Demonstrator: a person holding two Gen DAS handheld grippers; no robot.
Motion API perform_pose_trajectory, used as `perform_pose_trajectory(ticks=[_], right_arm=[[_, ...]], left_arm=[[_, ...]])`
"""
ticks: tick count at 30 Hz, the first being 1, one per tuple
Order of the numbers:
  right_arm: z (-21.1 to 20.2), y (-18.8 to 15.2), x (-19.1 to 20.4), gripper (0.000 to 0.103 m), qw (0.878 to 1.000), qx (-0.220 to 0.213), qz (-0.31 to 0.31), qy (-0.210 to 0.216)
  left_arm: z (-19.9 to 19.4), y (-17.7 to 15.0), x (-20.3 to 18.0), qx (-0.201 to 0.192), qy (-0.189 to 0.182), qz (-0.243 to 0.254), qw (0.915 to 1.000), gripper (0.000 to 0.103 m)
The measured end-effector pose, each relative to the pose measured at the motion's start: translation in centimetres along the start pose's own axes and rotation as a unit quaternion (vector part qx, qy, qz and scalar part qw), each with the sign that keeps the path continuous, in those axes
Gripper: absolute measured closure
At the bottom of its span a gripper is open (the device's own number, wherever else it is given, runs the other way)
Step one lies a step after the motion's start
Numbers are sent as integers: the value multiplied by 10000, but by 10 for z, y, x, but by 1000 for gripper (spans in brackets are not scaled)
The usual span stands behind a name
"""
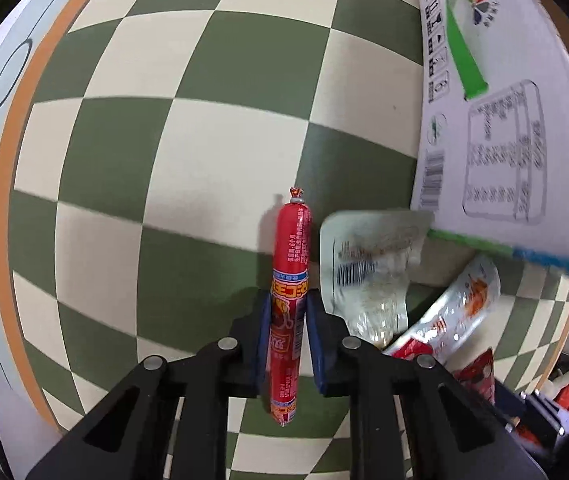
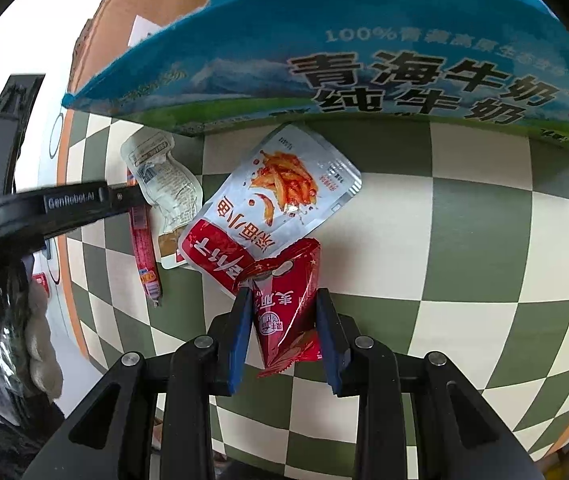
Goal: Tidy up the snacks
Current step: 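Carry the sausage and red packet into the box and open both tools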
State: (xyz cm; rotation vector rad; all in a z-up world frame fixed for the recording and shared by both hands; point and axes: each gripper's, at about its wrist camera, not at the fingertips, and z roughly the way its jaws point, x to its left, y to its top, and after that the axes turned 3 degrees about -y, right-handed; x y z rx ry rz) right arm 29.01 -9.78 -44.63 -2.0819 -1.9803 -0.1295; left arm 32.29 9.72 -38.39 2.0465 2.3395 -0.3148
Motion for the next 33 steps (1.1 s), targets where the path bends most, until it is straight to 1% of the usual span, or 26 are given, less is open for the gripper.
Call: perform_pose_trajectory(ticks=[3,5,7,10,12,14,15,17,19,22,26,30,33], right_arm=[[-8,1,-5,69,10000,-53,-29,-2],[-14,1,-7,69,9999,-99,-56,-10],[-21,0,-10,69,9998,-153,-115,-15],[-30,-4,-13,70,9996,-200,-178,36],[-40,-5,-12,70,9991,-290,-300,11],[-50,-10,-8,70,9984,-386,-407,18],[-57,-12,-5,70,9978,-455,-482,14],[-69,-15,-2,70,9967,-553,-595,60],[-81,-18,3,70,9955,-641,-686,86],[-102,-20,7,70,9934,-791,-804,189],[-132,-20,13,70,9900,-1004,-922,349],[-167,-19,21,70,9854,-1256,-990,579],[-197,-13,22,70,9812,-1490,-994,725]], left_arm=[[-8,-14,0,-102,-80,-26,9999,88],[-21,-19,8,-179,-176,-36,9997,88],[-33,-28,9,-286,-278,-72,9992,88],[-56,-38,11,-515,-394,-80,9979,88],[-71,-50,10,-687,-486,-93,9964,88],[-85,-65,19,-862,-559,-87,9947,88],[-94,-74,18,-939,-599,-59,9938,88],[-104,-83,8,-1111,-623,-34,9918,88],[-122,-91,5,-1273,-640,28,9898,88],[-139,-90,-12,-1505,-638,102,9865,89],[-179,-89,-21,-1788,-723,209,9810,89],[-228,-85,-44,-2118,-786,491,9729,89],[-252,-75,-64,-2271,-754,699,9684,89]])
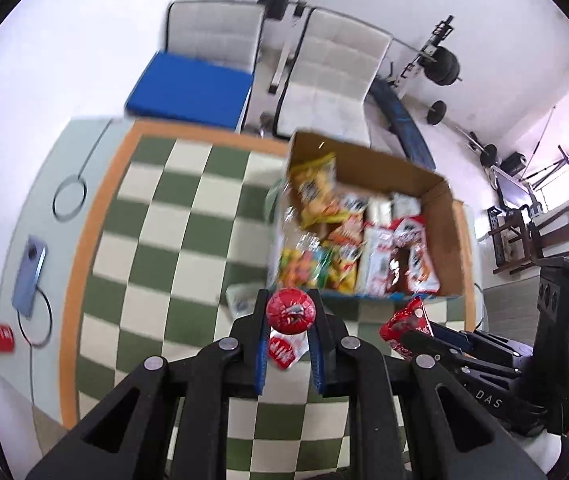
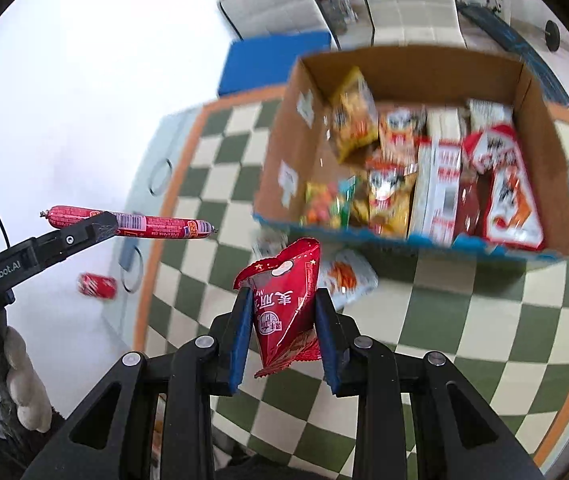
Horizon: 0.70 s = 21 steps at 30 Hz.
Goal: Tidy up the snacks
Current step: 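Carry the sausage and red packet into the box and open both tools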
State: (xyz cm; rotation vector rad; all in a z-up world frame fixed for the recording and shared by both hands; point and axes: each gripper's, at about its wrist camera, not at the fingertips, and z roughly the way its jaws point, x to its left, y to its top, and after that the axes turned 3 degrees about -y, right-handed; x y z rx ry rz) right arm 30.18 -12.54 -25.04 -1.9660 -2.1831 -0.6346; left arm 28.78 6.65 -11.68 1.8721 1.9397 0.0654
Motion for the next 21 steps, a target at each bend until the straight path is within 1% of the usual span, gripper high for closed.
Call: perform_pose_trajectory(ticks=[2,5,9,14,18,19,21], right_arm=[[-14,11,-4,70,9999,-146,16,7],[-26,29,-17,70,9996,-257,51,-103],[-28,51,-43,70,9991,-268,199,-276],[-13,75,-81,70,9978,-109,450,-479],[3,92,-104,70,9965,49,629,-556],[8,97,-110,68,9960,105,697,-548],[17,106,-120,64,9939,264,871,-630]], left_arm=[[1,13,-14,-2,-33,122,9999,88],[13,33,-34,35,-79,287,9995,88],[50,56,-56,262,-116,406,9988,88],[107,77,-69,749,-167,358,9964,88],[143,88,-76,1091,-58,399,9932,88],[149,90,-77,1191,-31,406,9921,87],[158,94,-76,1323,19,239,9909,87]])
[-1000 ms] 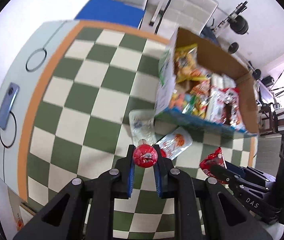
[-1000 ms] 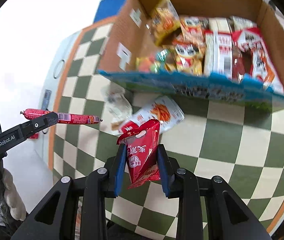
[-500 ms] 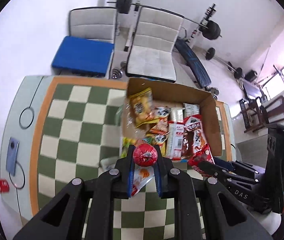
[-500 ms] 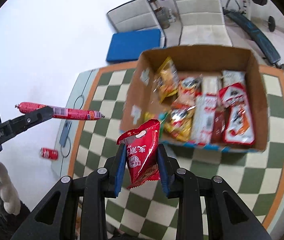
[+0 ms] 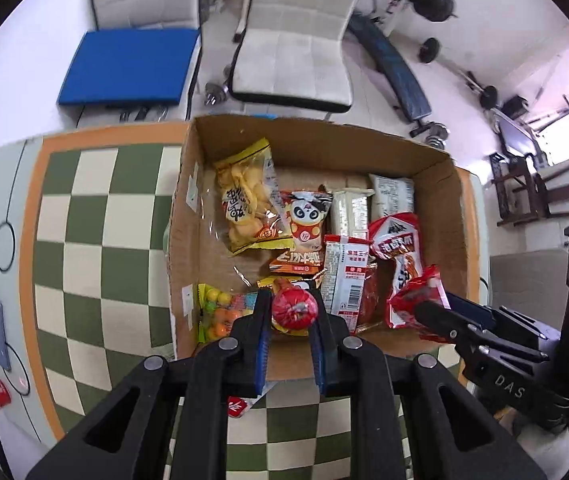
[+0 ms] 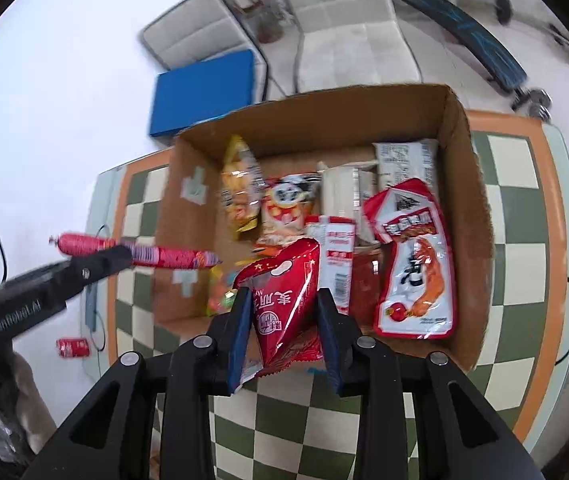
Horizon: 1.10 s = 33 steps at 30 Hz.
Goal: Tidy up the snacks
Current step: 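Carry the sausage and red packet into the box and open both tools, then move both tools back toward the white-and-red snack bag on the table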
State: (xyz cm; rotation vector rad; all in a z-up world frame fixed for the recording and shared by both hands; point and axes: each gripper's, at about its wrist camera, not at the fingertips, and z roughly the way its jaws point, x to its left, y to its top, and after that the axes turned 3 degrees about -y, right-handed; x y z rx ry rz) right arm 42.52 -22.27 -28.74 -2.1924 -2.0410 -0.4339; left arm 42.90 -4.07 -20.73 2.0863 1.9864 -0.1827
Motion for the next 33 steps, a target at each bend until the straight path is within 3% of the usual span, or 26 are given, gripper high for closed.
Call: perform_pose_trajectory(ticks=[1,2,3,5,7,8,9,16,20,23,27,33], right_arm=[[4,4,-2,52,9999,97,33,-46],[8,9,-5,30,9998,158,79,-34],[10,11,-6,22,9999,150,79,0],[11,16,-7,19,9999,133,63,-51],[11,18,-10,19,9999,136,69,-58],[12,18,-11,17,9998,146,84,-55],[13,18,-12,16,9998,160,101,-51],[12,3,-11,16,9998,157,127,-54],[5,-15,-4,16,9999,46,143,20],[2,-40,5,16,9995,-54,241,178],[17,-76,20,16,9989,58,375,292],[94,-126,45,16,9929,693,911,323]], left_arm=[[3,2,0,74,5,-36,10000,87],[7,5,1,161,-2,-75,9998,87],[10,7,3,177,-10,-134,9998,85],[11,11,6,122,-24,-225,9997,76],[12,13,8,104,10,-279,9996,58],[13,14,9,116,28,-300,9995,33],[12,15,10,89,52,-317,9994,19],[7,1,20,3,-47,-359,9993,19],[-9,-24,32,-251,3,-420,9988,19],[-23,-53,47,-530,245,-513,9970,19],[-32,-99,77,-793,859,-792,9900,19],[-7,-155,131,-521,1550,-1142,9799,19]])
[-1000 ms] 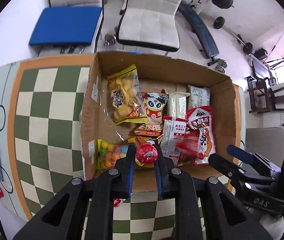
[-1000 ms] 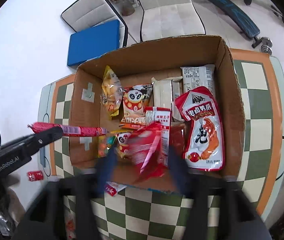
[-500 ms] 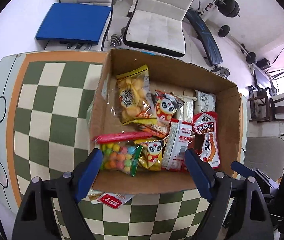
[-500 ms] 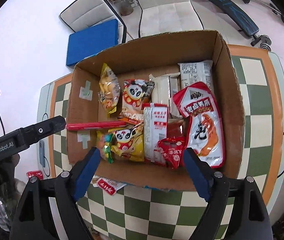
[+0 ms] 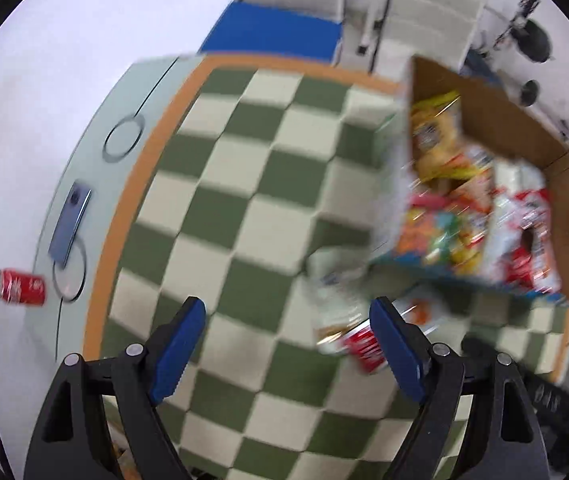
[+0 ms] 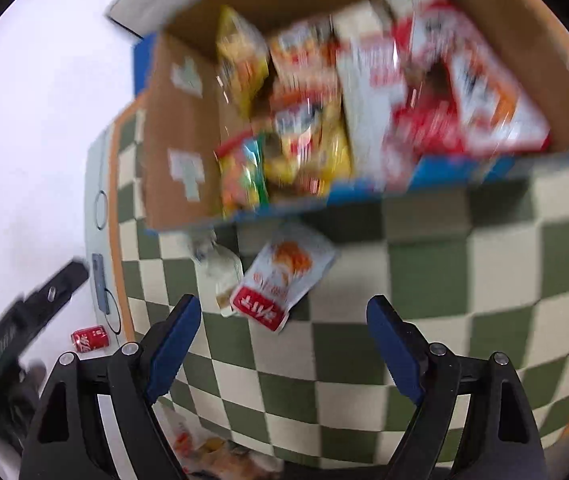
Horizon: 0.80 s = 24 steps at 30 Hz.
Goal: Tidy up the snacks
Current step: 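Move both tools back toward the white-and-red snack bag on the table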
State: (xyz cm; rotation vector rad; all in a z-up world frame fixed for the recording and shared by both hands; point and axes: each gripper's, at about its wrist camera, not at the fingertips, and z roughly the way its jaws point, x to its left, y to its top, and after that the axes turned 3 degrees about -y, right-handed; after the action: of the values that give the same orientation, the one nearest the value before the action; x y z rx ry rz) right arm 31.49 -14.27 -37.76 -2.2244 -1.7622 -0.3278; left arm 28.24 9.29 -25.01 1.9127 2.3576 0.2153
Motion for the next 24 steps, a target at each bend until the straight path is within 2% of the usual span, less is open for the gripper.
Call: perform_pose_trajectory(ticks=[6,7,12,15,20,24], right_arm=[[62,-12,17,16,9982,-190,196,-535],[71,-13,22,16,9974,-241,202,-652],[99,-13,47,16,9903,-618,232,-1223],[118,-12,60,16,9847,-606,156,-1627],[131,-23,59,16,9738,-509,-219,-2207],[126,-35,38,16,9718,-400,-314,-2304]], left_arm=[[38,-32,47,466,-24,-390,9982,19],[43,-35,52,468,75,-379,9982,19],[62,-41,71,586,120,-487,9970,19],[68,-39,77,625,126,-457,9969,19],[77,-30,62,724,-74,-234,9971,19],[93,-21,27,984,-474,33,9940,19]])
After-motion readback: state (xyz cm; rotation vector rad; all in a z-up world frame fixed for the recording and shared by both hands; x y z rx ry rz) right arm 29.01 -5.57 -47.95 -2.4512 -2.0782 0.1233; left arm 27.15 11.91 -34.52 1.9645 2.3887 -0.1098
